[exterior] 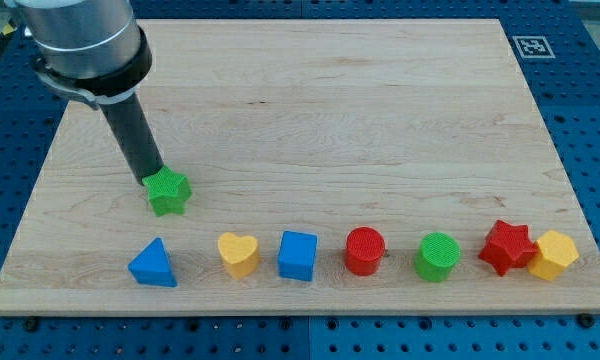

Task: Slide the green star to the bottom left of the board

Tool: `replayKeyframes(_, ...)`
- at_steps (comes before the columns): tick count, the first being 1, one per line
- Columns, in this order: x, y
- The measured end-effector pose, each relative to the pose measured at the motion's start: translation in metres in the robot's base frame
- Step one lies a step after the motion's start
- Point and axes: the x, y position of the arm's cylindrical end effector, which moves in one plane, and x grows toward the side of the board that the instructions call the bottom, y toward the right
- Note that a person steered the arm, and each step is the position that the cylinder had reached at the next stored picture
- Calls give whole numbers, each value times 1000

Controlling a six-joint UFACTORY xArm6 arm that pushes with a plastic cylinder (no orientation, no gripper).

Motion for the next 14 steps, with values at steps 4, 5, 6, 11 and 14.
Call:
replayKeyframes(4, -19, 66)
replayKeyframes(5, -18, 77)
replayKeyframes(6, -18, 77)
replayKeyframes(11, 8, 33)
replayKeyframes(14, 36, 7)
